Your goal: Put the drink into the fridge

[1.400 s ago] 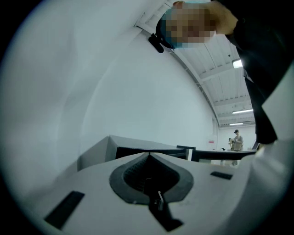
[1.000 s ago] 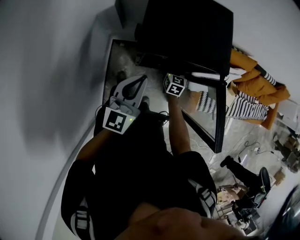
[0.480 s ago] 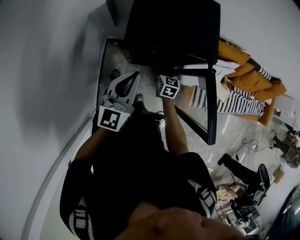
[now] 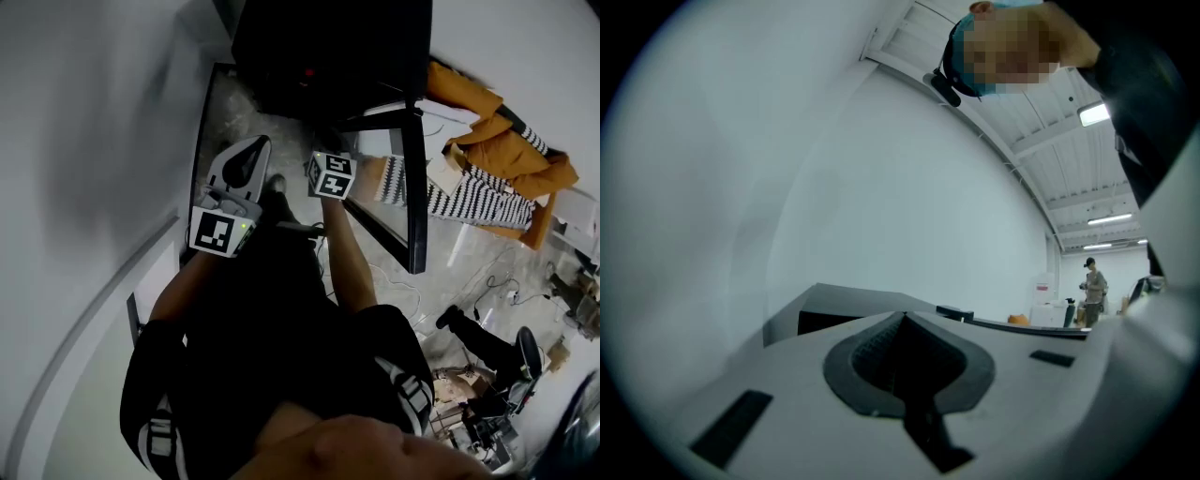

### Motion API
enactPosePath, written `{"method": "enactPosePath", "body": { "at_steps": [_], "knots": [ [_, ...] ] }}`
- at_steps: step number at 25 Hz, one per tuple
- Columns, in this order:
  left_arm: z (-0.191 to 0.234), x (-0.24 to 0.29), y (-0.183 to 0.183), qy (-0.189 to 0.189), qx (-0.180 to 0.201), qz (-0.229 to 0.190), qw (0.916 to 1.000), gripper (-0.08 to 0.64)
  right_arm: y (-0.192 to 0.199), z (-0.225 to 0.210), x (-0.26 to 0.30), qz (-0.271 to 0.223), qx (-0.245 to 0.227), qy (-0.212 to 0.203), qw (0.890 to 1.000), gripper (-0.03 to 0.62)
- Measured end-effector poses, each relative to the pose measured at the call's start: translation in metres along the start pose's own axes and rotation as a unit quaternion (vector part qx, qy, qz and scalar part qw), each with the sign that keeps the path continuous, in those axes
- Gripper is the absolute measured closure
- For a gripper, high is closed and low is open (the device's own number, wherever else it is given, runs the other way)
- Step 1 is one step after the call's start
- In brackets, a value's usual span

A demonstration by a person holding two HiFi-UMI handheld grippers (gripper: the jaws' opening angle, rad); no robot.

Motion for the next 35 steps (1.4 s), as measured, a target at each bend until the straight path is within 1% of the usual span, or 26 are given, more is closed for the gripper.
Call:
{"method": "enactPosePath", "body": {
  "at_steps": [2,6,14,18,25,31,35],
  "knots": [
    [-0.003,-0.003,-0.003,-0.004,0.0,-0.001,1.0,0.555,0.005,0.001,-0.008,0.003,0.006,-0.001,1.0,0.591],
    [-0.007,-0.009,-0.011,-0.016,-0.007,-0.02,0.9996,0.555,0.011,0.006,-0.024,0.009,0.014,0.0,1.0,0.591],
    [0.003,-0.026,-0.002,0.008,-0.003,-0.007,0.9999,0.555,0.016,0.026,-0.057,-0.006,0.03,0.018,0.999,0.591],
    [0.011,-0.04,-0.003,0.013,-0.008,-0.017,0.9997,0.555,0.017,0.047,-0.077,-0.014,0.037,0.031,0.999,0.591],
    [0.025,-0.066,-0.011,0.029,-0.016,-0.015,0.9993,0.555,0.009,0.088,-0.11,-0.037,0.031,0.037,0.998,0.591],
    [0.035,-0.09,-0.017,0.031,-0.012,-0.014,0.9993,0.555,0.002,0.118,-0.146,-0.058,0.03,0.031,0.997,0.591],
    [0.038,-0.101,-0.022,0.028,-0.008,-0.016,0.9995,0.555,-0.009,0.134,-0.176,-0.084,0.023,0.025,0.996,0.591]
  ]
}}
Point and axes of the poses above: the fingertips, and each gripper's own axes: x forward along the fingers, z to its left, y out of its underside, the point moved 9 cm from there along -x, backward along the fingers
